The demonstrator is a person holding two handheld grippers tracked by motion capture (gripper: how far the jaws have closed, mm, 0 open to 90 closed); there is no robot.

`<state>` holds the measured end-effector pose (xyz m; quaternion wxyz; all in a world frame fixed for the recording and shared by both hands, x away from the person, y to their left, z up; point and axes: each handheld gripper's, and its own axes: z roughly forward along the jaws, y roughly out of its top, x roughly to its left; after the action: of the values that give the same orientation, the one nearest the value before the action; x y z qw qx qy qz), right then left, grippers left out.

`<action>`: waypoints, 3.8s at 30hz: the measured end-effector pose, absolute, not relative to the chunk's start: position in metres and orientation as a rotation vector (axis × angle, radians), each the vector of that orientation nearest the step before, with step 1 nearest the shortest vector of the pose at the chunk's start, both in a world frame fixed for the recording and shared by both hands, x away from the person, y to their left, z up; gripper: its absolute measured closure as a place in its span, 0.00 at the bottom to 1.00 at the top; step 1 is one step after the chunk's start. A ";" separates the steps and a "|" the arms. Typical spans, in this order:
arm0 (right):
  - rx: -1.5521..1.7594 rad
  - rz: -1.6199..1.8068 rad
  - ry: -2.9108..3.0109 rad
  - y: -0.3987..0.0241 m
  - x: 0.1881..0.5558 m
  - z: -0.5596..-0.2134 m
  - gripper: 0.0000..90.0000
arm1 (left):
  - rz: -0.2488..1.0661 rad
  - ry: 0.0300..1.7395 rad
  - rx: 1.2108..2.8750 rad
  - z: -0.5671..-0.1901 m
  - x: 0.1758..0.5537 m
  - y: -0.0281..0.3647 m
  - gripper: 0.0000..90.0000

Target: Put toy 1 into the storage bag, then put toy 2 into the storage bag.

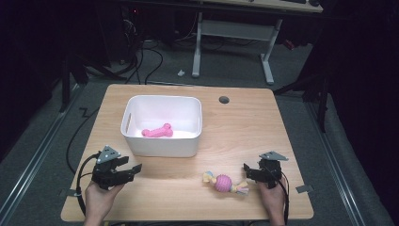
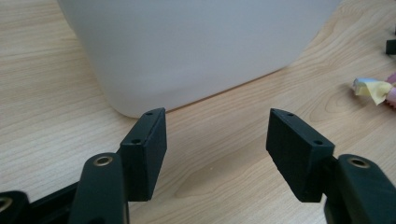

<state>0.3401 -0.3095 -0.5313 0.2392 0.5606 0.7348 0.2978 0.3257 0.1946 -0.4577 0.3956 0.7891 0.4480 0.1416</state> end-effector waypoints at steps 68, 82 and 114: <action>1.533 0.817 2.014 -0.310 0.340 -0.531 0.19 | 0.458 1.049 2.094 -0.535 0.345 0.115 0.37; 1.541 0.829 1.980 -0.311 0.339 -0.531 0.32 | 0.457 1.050 2.096 -0.535 0.345 0.115 0.35; 1.306 0.907 2.226 -0.295 0.306 -0.481 0.28 | 0.451 1.049 2.095 -0.535 0.344 0.115 0.33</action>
<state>0.3057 -0.2948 -0.4813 0.2015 0.4675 0.7971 0.3248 0.3435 0.1152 -0.5354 0.3691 0.8160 0.4086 0.1758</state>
